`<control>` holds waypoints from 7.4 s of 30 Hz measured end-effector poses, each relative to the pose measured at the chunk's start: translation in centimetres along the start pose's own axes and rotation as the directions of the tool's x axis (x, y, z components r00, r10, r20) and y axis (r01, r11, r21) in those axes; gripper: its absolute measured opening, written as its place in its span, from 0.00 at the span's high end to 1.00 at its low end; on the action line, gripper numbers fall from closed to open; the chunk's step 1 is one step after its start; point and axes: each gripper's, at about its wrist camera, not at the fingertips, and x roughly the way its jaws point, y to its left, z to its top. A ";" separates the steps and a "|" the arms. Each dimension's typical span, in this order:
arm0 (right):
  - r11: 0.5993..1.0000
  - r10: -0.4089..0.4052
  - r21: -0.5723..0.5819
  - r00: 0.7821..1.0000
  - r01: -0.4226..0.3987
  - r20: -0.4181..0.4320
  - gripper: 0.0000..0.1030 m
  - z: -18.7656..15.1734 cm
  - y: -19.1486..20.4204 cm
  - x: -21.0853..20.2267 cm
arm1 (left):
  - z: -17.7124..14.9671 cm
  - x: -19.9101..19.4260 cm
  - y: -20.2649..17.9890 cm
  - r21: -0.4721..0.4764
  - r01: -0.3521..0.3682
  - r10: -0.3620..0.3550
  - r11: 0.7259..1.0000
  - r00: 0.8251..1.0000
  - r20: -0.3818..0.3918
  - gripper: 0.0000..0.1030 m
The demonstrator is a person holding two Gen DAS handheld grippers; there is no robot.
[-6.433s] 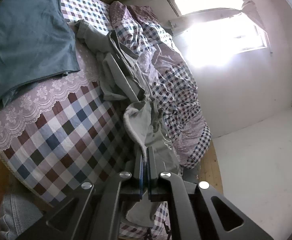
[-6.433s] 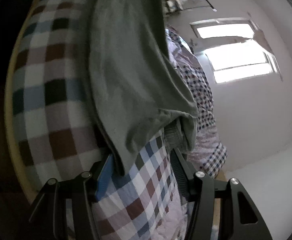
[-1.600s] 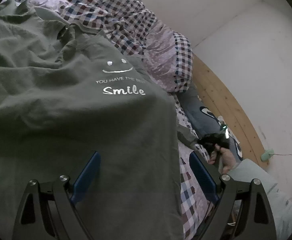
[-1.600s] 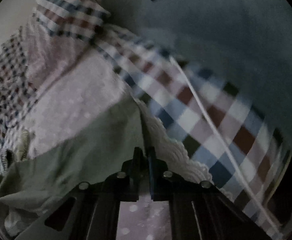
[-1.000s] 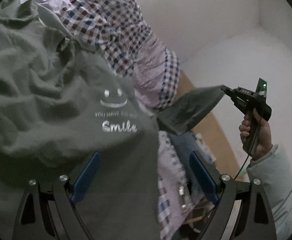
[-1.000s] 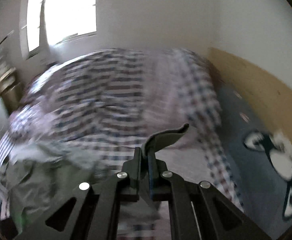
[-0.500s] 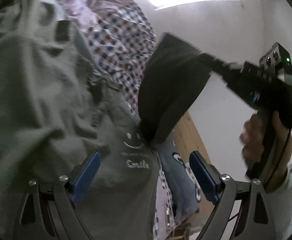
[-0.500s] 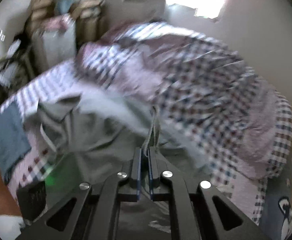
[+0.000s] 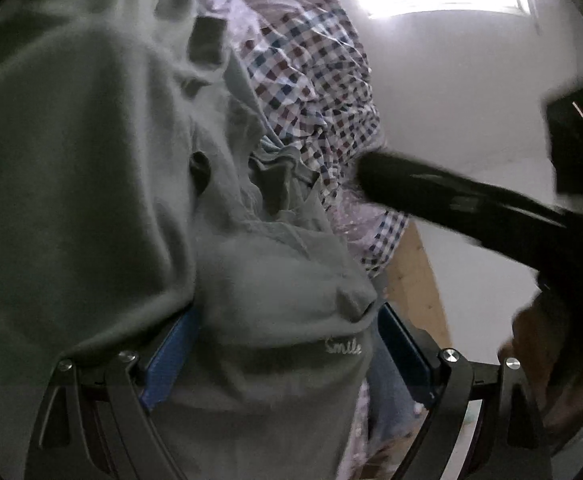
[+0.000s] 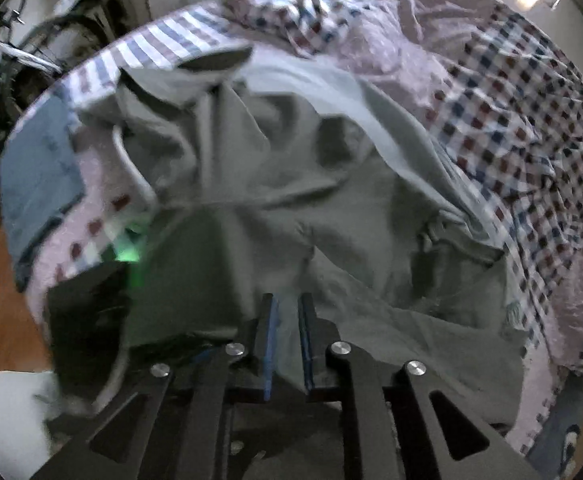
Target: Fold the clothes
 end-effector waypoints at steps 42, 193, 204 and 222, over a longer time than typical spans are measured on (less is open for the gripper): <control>0.893 -0.374 0.387 0.855 0.229 0.359 0.49 -25.0 -12.7 -2.4 | 0.3 1.5 1.6 -0.166 -0.117 0.117 0.979 0.993 -0.009 0.97; 0.553 -0.283 0.833 0.944 0.016 0.170 1.00 -21.7 -34.0 0.1 | 3.8 -3.3 2.4 -0.061 -0.357 0.362 0.932 0.914 0.181 0.98; 0.479 -0.351 0.877 0.908 -0.034 0.227 0.94 -25.5 -31.1 -4.5 | 3.9 -3.5 0.8 0.022 -0.394 0.384 0.919 0.906 0.180 0.91; 0.830 -0.156 0.486 0.723 -0.274 0.674 0.47 -26.1 -6.4 -6.1 | 6.5 -16.9 -2.9 0.124 -0.570 0.433 0.812 0.732 0.525 0.18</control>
